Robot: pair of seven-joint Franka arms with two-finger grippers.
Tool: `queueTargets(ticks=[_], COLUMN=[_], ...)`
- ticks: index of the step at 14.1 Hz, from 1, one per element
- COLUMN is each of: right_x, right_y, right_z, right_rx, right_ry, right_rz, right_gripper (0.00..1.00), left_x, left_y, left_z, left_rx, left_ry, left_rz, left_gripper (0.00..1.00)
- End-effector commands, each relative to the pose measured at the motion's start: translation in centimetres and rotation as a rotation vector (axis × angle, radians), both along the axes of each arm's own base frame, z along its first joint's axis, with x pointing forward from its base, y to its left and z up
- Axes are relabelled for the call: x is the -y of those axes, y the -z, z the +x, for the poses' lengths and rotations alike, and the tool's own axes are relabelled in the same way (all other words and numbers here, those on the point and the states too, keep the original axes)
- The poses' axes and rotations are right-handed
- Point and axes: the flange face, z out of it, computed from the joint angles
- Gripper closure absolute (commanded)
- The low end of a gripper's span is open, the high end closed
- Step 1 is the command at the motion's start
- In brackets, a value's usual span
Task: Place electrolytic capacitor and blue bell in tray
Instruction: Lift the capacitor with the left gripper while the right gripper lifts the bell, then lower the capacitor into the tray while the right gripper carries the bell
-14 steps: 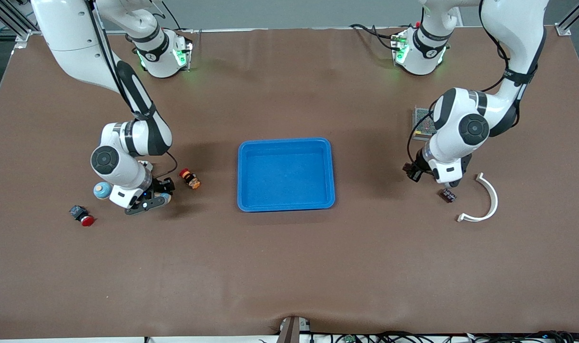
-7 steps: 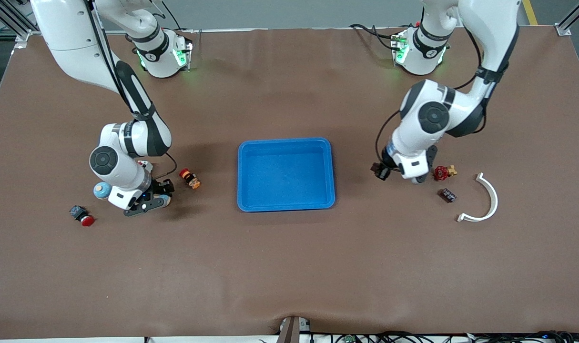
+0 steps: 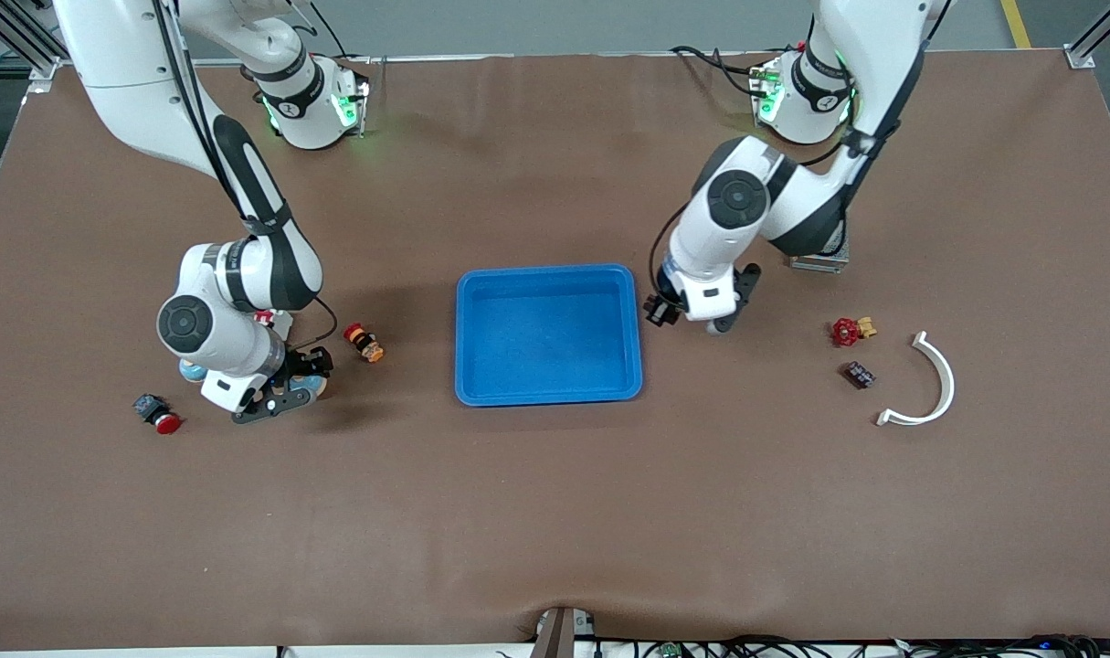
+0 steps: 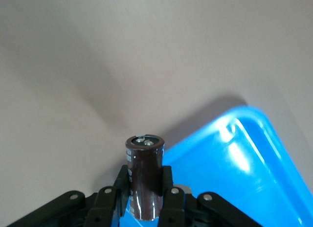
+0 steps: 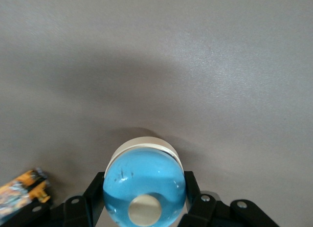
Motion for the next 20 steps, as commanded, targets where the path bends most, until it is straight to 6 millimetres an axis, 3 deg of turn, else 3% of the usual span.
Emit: queueTargets(ticks=[1,4,6,12,16,20], right_x=[-0.6,-2.2,-4.6,-12.7,-19.9,-24.7], right_y=[-1.2,-3.0,-4.6,-9.0,-9.3,-9.3], right_z=[0.6,0.7,0.2,-2.6,-5.3,-7.3], right_rx=[-0.027,-0.064,-0.068,-0.096,-0.084,-0.042], right_ry=[0.04,0.119,0.193,0.348,0.442,0.524], right_rz=[0.033,0.029,0.022,-0.003,-0.026,-0.016], right_gripper=[0.6,0.6,0.6,0.61,0.61,0.64], left_x=[3.6,6.2,7.4,8.6,10.2,9.8], left_y=[1.0,3.5,5.2,7.6,8.6,9.5], left_z=[0.0,-1.1,-1.5,-2.8,-2.6,-2.5], left_rx=[-0.021,-0.023,-0.019,-0.053,-0.068,-0.086], left_ry=[-0.027,-0.046,-0.064,-0.083,-0.159,-0.218], left_rz=[-0.003,0.041,0.068,0.083,0.074,0.086], left_gripper=[1.0,1.0,1.0,1.0,1.0,1.0])
